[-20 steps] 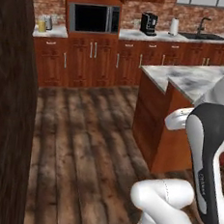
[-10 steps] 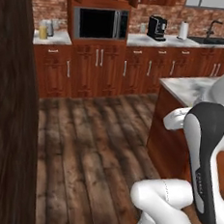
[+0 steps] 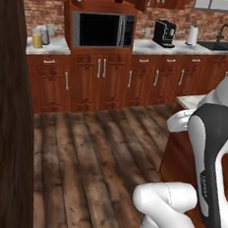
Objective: There is a tray on the dining counter. Grab the cup, mug, and pitcher and place them on the tray. The pitcher may be placed next to the tray if it cannot fit the tray.
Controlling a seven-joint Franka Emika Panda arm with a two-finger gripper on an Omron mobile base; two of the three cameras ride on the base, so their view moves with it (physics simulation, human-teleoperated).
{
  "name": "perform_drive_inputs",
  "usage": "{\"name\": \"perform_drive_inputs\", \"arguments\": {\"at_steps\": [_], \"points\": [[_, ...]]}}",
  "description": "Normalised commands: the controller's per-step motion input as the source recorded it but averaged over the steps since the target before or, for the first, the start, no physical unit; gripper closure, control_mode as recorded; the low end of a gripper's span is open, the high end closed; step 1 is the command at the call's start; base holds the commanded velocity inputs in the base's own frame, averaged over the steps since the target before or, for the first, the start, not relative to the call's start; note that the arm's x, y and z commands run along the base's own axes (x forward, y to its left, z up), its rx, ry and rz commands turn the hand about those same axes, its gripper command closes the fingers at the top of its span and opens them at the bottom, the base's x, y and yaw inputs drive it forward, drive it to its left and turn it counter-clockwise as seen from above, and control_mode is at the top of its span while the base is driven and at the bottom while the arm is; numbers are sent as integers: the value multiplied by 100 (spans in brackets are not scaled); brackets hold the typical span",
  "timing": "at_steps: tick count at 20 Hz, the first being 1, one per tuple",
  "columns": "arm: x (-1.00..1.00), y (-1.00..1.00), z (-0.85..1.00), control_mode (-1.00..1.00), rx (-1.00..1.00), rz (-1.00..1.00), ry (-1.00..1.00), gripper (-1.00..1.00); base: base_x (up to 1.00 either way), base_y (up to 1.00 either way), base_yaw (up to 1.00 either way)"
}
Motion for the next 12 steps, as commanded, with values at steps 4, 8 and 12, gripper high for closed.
{"name": "perform_drive_inputs", "arguments": {"at_steps": [4, 8, 12], "points": [[0, 0, 0, 100, 0, 0, 0, -100, 58, 52, -1], [0, 0, 0, 100, 0, 0, 0, -100, 54, 69, 0], [0, 0, 0, 100, 0, 0, 0, -100, 67, 59, 0]]}}
